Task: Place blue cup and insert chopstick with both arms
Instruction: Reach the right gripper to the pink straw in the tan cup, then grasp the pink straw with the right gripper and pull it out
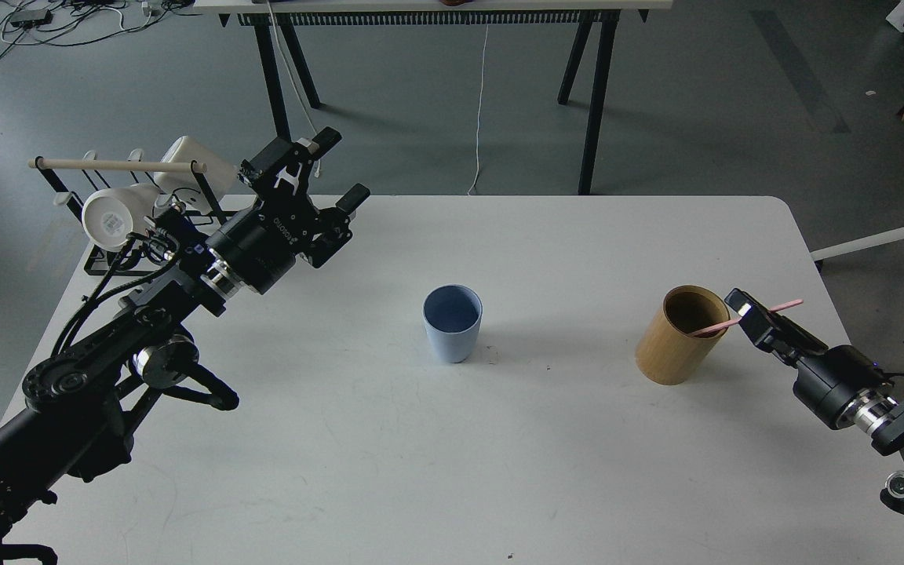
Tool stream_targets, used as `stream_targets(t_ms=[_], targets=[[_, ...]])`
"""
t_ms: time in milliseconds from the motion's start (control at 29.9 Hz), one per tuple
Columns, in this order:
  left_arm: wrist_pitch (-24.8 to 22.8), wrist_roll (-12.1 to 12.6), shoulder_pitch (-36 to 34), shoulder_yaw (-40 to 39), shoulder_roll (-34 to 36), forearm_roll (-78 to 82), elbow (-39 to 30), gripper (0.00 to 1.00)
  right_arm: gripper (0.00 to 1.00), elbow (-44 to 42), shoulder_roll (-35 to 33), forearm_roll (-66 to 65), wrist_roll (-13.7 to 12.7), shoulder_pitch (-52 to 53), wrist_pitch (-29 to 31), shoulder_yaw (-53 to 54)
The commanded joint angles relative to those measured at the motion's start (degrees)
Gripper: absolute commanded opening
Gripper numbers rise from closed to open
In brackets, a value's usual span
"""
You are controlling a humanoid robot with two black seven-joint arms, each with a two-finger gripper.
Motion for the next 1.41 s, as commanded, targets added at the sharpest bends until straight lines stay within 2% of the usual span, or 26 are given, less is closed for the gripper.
stream_targets(t_ms=[0,870,1372], targets=[[0.0,0.0,0.01,0.0,-0.09,-0.01,0.0,0.89,0.14,-0.01,-0.09,0.15,0.0,0.22,0.0,0.01],[0.0,0.0,0.89,0.0,-0.18,-0.01,0.0,0.9,0.02,-0.1,-0.18,0.33,0.0,1.44,0.0,0.01],[0.0,0.0,1.68,0.0,-0.88,-0.01,0.0,0.9,0.0,2.8,-5.97,0.86,0.0,3.91,0.0,0.28]])
